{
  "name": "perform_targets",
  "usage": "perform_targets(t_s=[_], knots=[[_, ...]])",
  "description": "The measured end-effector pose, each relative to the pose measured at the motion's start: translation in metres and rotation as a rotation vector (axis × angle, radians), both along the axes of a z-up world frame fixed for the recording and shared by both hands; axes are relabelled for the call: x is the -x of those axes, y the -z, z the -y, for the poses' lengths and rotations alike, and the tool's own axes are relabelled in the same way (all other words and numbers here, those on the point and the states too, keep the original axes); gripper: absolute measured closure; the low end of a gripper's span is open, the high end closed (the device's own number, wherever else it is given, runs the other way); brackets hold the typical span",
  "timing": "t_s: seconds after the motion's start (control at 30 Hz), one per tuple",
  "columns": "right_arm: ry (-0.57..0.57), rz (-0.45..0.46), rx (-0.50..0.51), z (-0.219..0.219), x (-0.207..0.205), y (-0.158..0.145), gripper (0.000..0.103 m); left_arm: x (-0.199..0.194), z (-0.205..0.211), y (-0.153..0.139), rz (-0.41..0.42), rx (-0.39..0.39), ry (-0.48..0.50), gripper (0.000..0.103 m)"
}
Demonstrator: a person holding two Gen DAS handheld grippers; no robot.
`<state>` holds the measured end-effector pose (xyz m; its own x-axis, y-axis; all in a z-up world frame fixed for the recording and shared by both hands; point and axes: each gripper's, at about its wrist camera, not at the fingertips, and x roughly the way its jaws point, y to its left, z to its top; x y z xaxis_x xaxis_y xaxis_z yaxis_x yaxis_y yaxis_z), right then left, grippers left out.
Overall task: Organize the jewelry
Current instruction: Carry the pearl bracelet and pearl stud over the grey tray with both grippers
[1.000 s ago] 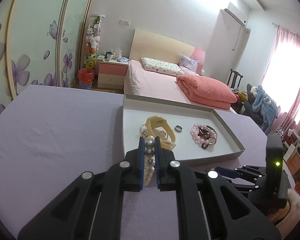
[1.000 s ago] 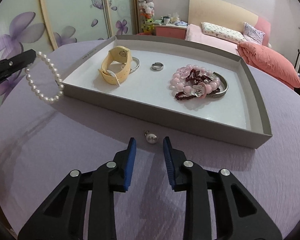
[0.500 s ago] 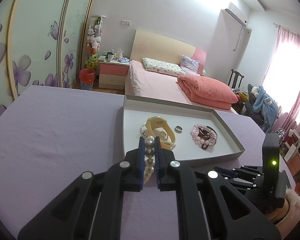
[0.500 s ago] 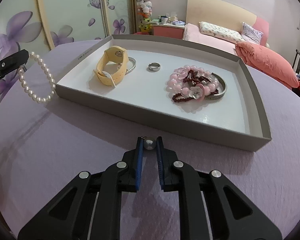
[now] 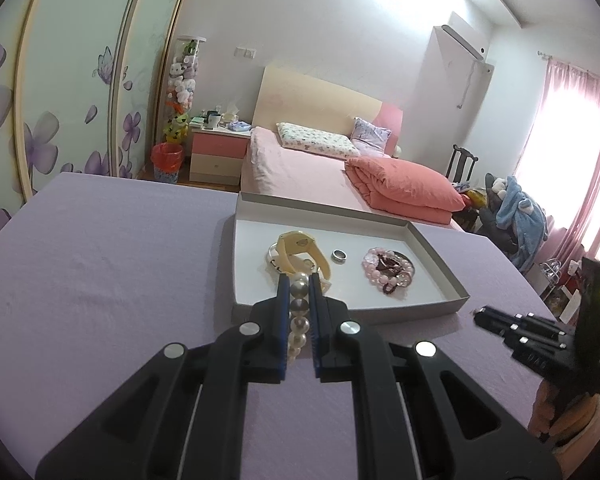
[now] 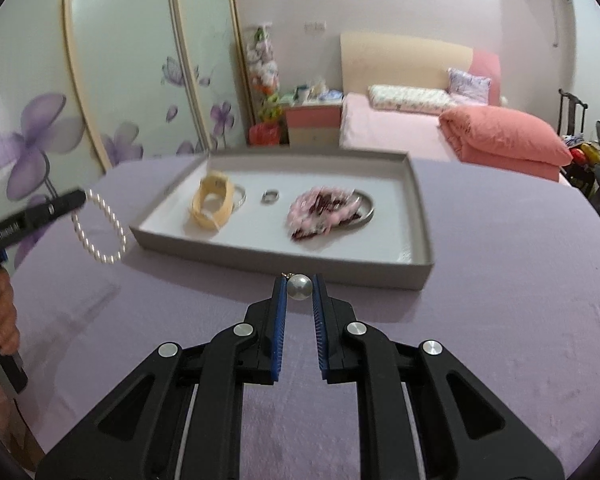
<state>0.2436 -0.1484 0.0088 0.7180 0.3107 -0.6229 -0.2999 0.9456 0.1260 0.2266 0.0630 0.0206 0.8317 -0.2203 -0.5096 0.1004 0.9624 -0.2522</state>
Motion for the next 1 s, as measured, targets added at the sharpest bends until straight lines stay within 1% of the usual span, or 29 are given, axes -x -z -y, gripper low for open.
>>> perform_targets(t_s=[0.2,0.4,0.77,1.0], knots=[[0.033,0.123,-0.041,0.008,0.004,-0.026,0.089,0.006,0.000,-0.014,0.056,0.000,-0.011,0.093],[0.050,0.188,-0.063,0.004,-0.013,-0.041,0.089,0.001,0.006,-0.022,0.092,-0.010,-0.020,0.093],[0.053,0.253,-0.064,-0.001,-0.039,-0.052,0.089,-0.027,0.025,-0.031,0.121,-0.027,0.000,0.093],[0.059,0.250,-0.065,-0.002,-0.063,-0.048,0.089,-0.049,0.037,-0.031,0.126,-0.040,0.008,0.093]])
